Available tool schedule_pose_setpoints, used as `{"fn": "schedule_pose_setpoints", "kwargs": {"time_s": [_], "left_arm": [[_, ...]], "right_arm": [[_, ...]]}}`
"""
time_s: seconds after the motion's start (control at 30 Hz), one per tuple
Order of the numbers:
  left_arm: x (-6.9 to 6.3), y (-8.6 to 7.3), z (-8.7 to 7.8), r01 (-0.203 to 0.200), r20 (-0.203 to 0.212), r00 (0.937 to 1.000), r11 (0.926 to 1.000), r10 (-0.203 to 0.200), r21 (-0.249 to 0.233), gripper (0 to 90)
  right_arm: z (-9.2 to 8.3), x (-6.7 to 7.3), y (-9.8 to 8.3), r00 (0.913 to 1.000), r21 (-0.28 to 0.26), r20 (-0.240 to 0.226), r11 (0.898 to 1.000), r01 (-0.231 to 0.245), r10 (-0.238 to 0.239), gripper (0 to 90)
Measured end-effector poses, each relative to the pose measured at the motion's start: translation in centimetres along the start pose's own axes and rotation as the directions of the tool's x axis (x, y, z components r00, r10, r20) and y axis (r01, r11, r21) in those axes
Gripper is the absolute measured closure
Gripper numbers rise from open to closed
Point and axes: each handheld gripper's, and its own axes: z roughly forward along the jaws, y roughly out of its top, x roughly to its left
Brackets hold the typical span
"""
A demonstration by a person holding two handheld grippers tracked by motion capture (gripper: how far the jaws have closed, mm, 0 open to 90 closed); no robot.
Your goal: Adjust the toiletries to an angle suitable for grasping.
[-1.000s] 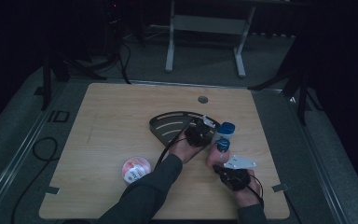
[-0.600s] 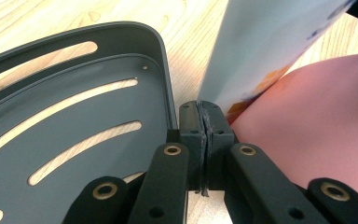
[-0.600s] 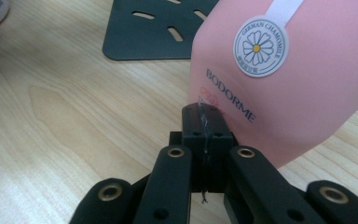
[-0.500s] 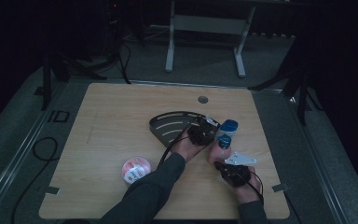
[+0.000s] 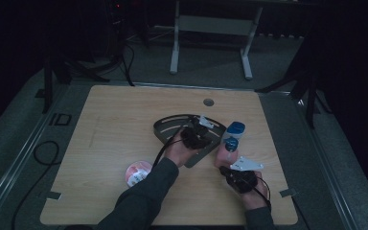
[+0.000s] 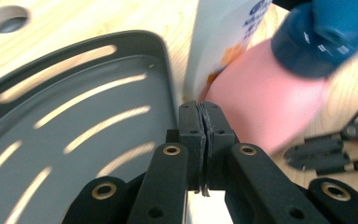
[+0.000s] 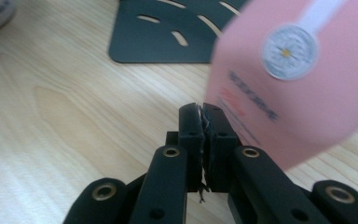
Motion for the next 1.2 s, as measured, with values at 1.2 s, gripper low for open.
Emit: {"fn": "schedule_pose_setpoints", "kwargs": {"time_s": [1.2], "left_arm": [[1.5,-14.3,-10.4,-0.008,-0.004,1.0000,0.9998,0.008,-0.016,89.8]], "right_arm": [[0.3,2.0,0.4,0.9976,-0.004,-0.031,0.998,0.063,-0.063,82.5]]}}
